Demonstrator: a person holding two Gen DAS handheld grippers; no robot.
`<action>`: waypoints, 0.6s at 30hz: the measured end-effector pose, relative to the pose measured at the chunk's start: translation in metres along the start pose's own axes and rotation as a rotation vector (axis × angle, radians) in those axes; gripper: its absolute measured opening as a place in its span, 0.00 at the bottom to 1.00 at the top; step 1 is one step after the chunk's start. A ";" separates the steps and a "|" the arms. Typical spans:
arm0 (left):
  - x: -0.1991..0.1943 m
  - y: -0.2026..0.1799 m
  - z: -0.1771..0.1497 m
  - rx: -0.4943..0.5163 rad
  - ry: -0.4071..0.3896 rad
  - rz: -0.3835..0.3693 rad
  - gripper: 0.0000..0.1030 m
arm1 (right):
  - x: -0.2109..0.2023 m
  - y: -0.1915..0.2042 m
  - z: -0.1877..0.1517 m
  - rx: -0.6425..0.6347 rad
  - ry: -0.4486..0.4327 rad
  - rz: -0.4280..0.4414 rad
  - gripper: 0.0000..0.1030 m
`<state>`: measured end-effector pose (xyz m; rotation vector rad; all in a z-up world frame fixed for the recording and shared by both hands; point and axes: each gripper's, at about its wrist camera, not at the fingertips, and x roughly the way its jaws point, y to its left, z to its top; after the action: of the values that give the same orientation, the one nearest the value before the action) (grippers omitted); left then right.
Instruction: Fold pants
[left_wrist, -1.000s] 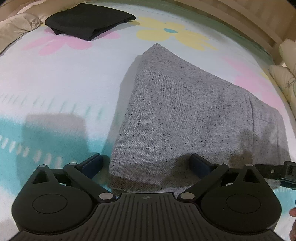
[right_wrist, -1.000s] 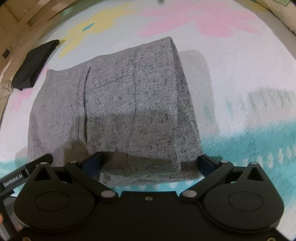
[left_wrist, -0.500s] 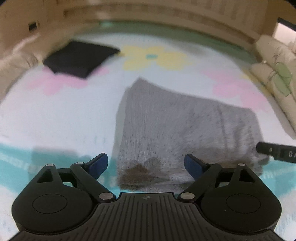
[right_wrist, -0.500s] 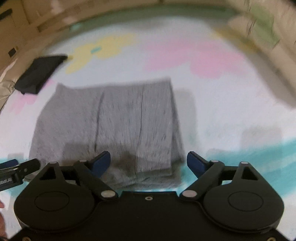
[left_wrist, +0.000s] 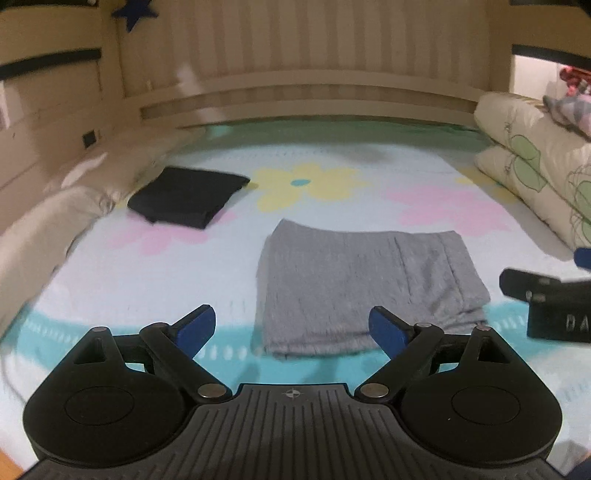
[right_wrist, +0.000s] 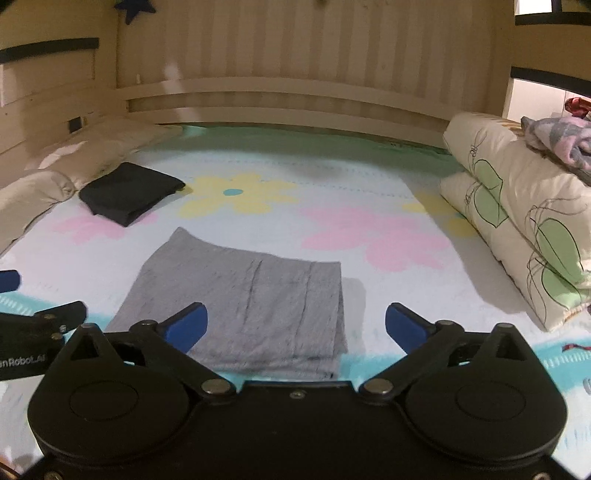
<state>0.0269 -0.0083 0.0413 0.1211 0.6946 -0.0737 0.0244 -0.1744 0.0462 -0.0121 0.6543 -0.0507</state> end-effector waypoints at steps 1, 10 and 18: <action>-0.001 0.000 -0.002 -0.002 -0.002 -0.001 0.88 | -0.004 0.002 -0.003 0.001 -0.004 0.002 0.99; 0.007 0.002 -0.020 -0.035 0.063 -0.008 0.88 | -0.010 0.003 -0.026 0.002 0.029 -0.003 0.99; 0.016 0.000 -0.032 -0.012 0.088 0.022 0.88 | 0.006 -0.001 -0.041 0.067 0.141 -0.003 0.99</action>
<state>0.0191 -0.0042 0.0071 0.1211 0.7811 -0.0430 0.0038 -0.1753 0.0100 0.0556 0.7932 -0.0773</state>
